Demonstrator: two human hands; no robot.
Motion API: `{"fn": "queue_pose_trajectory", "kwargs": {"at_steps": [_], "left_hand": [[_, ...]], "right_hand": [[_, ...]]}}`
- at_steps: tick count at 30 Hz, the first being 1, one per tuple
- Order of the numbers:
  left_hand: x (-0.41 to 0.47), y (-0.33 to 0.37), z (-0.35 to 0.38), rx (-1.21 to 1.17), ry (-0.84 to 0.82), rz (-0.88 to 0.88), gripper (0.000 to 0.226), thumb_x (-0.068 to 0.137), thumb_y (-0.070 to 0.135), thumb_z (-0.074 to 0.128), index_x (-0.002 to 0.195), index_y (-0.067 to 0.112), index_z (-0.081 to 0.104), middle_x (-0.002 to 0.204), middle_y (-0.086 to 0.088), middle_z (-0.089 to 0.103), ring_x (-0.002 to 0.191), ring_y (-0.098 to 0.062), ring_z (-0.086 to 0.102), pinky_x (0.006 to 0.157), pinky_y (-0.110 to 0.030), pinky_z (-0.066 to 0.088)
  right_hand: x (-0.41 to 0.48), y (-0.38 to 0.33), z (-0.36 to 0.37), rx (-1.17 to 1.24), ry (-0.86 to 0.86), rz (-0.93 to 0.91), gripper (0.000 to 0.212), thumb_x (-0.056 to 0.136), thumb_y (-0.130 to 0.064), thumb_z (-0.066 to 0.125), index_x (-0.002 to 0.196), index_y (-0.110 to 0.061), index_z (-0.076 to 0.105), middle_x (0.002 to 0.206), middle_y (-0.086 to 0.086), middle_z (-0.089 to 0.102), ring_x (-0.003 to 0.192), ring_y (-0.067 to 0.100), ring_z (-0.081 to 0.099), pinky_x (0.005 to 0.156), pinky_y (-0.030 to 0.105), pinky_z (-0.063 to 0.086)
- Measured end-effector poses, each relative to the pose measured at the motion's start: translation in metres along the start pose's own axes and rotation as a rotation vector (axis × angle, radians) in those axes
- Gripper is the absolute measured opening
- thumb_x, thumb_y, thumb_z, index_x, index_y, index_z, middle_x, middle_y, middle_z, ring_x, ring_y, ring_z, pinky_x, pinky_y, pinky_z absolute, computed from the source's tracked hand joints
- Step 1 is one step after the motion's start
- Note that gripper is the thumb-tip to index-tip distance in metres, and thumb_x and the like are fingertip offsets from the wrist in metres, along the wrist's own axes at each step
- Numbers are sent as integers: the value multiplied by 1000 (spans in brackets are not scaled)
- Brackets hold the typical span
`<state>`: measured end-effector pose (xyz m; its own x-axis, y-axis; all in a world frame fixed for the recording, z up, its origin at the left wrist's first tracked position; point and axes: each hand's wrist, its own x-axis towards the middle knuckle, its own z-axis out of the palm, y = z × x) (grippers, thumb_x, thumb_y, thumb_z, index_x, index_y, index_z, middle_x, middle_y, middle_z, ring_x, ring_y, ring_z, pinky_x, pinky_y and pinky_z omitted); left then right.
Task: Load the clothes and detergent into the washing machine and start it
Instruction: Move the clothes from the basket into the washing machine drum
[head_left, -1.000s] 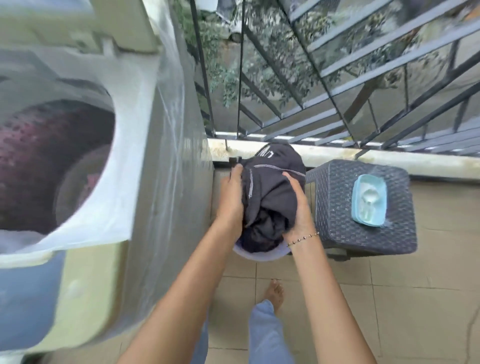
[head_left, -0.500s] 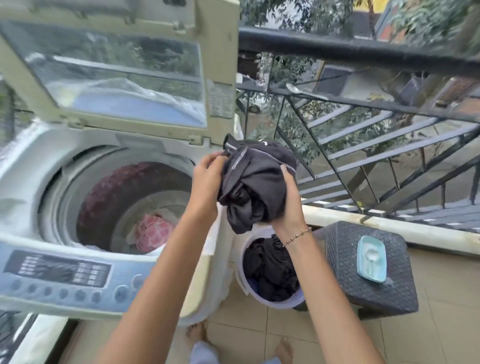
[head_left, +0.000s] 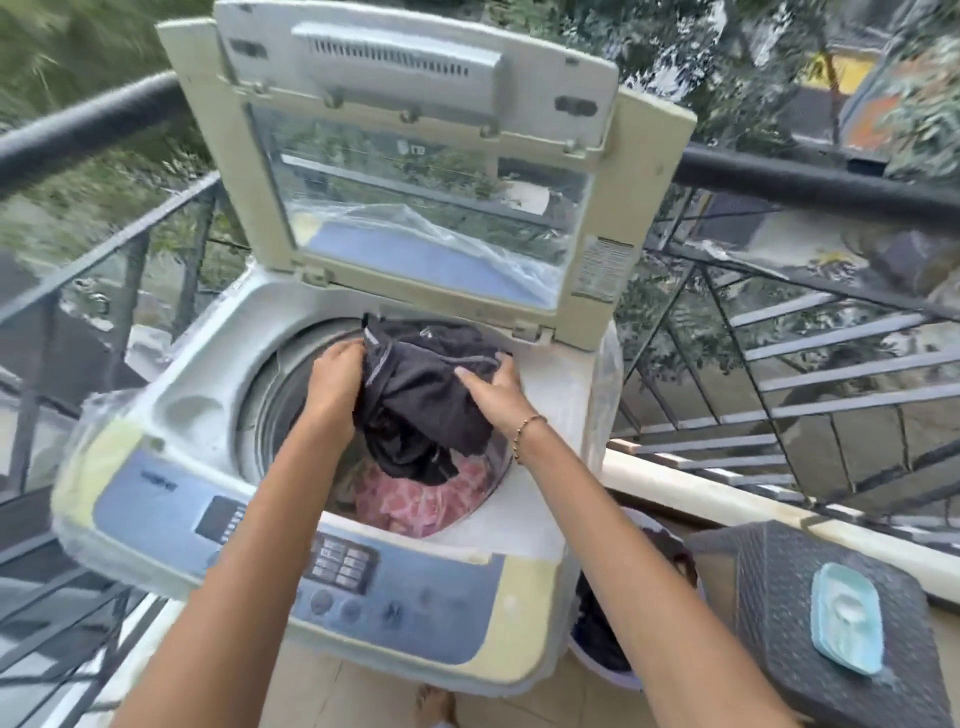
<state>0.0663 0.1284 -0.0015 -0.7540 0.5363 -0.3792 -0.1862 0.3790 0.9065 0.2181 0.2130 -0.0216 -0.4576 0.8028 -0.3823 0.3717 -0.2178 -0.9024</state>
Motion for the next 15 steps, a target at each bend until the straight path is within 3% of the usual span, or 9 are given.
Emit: {"fn": "queue_pose_trajectory", "kwargs": {"at_steps": [2,3,6,11,15], "left_hand": [[7,-17,-4,152,24,-64,17,86,13,51,72,14,61,89,-14,66,79,-21,57,67,-30,45],[5,-22,-4,172,26,-100,14,84,18,52,75,13,61,88,-13,65,85,-23,59,72,-35,45],[-10,-28,3,148,-2,-166,25,88,28,52,110,19,60,112,5,56,106,-18,51,96,-41,42],[-37,-26,42,73,-57,-31,19,91,29,47,107,25,56,119,2,59,113,-19,54,94,-36,42],[-85,-10,104,-61,-58,101,15,90,20,45,101,25,53,104,-1,64,97,-22,62,91,-40,48]], "right_hand": [[5,7,9,-177,18,16,79,85,-32,64,145,-4,22,146,10,38,136,26,37,113,35,30],[6,10,11,-228,1,30,74,87,-29,61,145,-4,22,147,10,36,137,26,36,114,35,30],[2,18,9,-267,-74,41,61,91,-27,55,144,-12,28,147,8,38,134,22,40,110,33,34],[-23,13,-20,-154,-16,-118,29,91,-19,54,119,-15,56,114,3,61,107,17,59,96,34,50],[-45,12,-72,38,48,-186,15,94,-8,49,99,-15,61,88,3,65,73,14,62,65,24,55]]}}
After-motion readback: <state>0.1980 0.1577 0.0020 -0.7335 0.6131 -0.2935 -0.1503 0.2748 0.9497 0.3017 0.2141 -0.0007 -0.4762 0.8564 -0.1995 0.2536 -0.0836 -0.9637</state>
